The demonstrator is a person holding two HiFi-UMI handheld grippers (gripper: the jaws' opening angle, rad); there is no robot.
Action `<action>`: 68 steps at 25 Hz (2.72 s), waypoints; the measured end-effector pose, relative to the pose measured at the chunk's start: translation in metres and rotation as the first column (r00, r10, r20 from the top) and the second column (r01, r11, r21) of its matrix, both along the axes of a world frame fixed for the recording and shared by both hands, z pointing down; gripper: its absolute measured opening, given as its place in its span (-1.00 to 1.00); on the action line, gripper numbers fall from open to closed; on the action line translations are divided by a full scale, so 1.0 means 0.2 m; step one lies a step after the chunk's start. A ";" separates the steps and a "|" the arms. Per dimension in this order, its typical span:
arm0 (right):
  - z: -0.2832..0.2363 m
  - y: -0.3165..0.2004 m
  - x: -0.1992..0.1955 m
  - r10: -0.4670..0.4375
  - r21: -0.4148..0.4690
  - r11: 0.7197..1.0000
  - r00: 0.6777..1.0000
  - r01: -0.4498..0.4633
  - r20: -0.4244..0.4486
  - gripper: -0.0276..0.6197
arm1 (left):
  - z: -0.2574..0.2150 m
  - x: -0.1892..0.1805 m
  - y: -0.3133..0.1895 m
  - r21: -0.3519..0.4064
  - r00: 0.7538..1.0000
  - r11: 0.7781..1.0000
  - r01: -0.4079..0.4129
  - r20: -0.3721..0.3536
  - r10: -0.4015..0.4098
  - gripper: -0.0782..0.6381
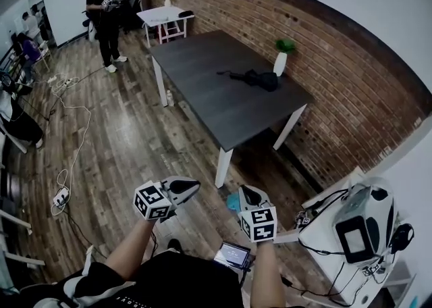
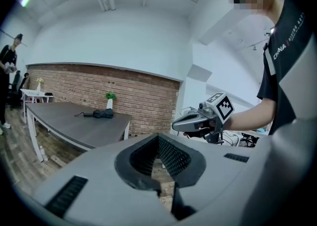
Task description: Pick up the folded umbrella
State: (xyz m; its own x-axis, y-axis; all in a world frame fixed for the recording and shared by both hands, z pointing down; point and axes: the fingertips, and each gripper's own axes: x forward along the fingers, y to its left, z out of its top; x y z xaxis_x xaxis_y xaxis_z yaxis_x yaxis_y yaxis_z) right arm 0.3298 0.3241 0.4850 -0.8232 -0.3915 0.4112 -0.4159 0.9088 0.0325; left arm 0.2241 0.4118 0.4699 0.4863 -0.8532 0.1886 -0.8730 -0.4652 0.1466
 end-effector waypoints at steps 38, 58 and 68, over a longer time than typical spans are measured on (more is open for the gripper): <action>0.07 -0.60 -0.53 0.158 -0.031 0.987 0.987 -0.158 -0.016 -0.90 | 0.11 -0.74 -0.50 -0.025 0.998 0.998 -0.057 -0.019 0.056 -0.77; 0.14 -0.94 -1.06 0.287 -0.080 0.955 0.958 -0.286 -0.011 -0.90 | 0.23 -1.28 -0.88 -0.065 0.978 0.976 -0.207 -0.056 0.203 -0.77; 0.22 -1.32 -1.29 0.299 -0.134 0.946 0.954 -0.294 0.019 -0.90 | 0.28 -1.49 -1.25 -0.099 0.976 0.971 -0.218 -0.051 0.213 -0.77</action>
State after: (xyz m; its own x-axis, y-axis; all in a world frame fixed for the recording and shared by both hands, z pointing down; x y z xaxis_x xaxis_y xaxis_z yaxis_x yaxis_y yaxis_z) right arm 0.0713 0.0607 0.5286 -0.6941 -0.5662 0.4445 -0.6659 0.7397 -0.0974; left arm -0.0733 0.1624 0.5254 0.6654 -0.7044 0.2472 -0.7464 -0.6222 0.2361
